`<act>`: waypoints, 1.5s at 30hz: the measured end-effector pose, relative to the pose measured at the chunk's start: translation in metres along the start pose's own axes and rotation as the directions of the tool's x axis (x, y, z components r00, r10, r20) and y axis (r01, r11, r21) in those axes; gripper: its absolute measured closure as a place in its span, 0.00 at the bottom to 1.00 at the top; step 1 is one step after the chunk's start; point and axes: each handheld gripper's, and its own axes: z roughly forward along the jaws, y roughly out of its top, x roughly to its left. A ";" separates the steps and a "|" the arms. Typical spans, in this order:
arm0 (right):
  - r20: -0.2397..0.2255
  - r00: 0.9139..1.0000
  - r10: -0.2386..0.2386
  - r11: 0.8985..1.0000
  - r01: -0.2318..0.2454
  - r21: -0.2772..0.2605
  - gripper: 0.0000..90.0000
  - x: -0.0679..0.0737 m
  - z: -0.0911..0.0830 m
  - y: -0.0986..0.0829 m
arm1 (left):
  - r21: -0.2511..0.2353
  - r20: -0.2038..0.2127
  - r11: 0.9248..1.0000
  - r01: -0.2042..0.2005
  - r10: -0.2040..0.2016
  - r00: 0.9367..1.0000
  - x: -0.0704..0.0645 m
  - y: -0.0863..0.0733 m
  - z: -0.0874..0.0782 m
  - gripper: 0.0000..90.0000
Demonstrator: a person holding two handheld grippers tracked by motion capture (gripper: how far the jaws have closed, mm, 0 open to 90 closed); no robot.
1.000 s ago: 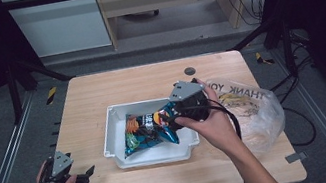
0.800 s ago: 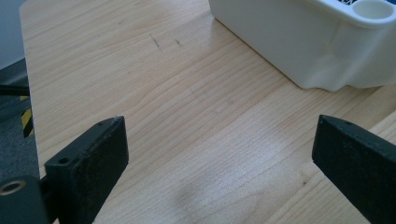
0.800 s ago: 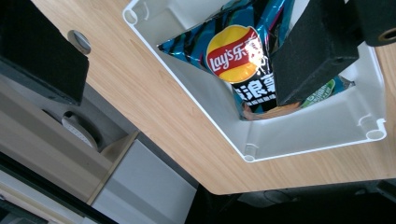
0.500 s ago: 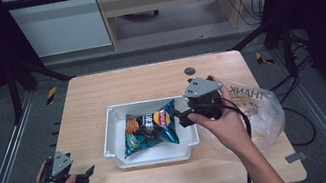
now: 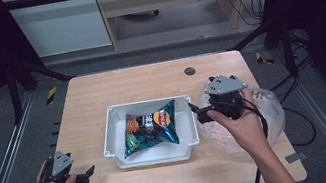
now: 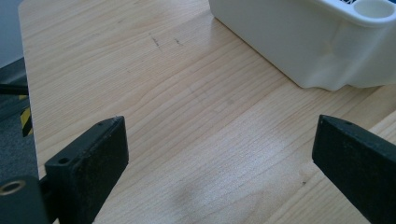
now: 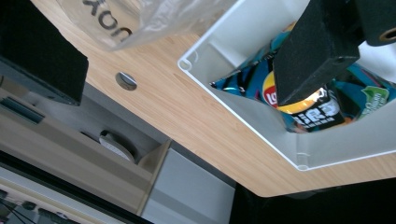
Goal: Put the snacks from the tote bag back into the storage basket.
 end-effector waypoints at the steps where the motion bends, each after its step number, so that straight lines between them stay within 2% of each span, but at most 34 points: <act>1: 0.006 1.000 0.006 1.000 -0.006 0.000 0.04 -0.002 -0.001 -0.002 | 0.000 0.000 1.000 0.000 0.000 1.000 0.000 0.000 0.000 0.04; 10: 0.070 0.996 0.051 0.999 -0.050 -0.003 0.04 -0.015 -0.009 -0.018 | 0.001 0.004 1.000 -0.006 0.006 1.000 -0.001 0.001 0.001 0.04; 23: 0.125 0.986 0.108 0.994 -0.111 0.018 0.04 -0.024 -0.016 -0.047 | 0.006 0.004 1.000 -0.009 0.009 1.000 -0.001 0.001 0.001 0.04; 31: 0.154 0.976 0.155 0.985 -0.164 0.046 0.04 -0.025 -0.017 -0.074 | 0.009 0.007 1.000 -0.009 0.009 1.000 -0.001 0.000 0.001 0.04; 36: 0.168 0.973 0.158 0.983 -0.171 0.067 0.05 -0.023 -0.018 -0.089 | 0.010 0.007 1.000 -0.009 0.009 1.000 -0.001 0.000 0.001 0.04; 45: 0.209 0.961 0.179 0.976 -0.200 0.084 0.06 -0.021 -0.016 -0.111 | 0.009 0.007 1.000 -0.007 0.007 1.000 -0.002 0.000 0.002 0.04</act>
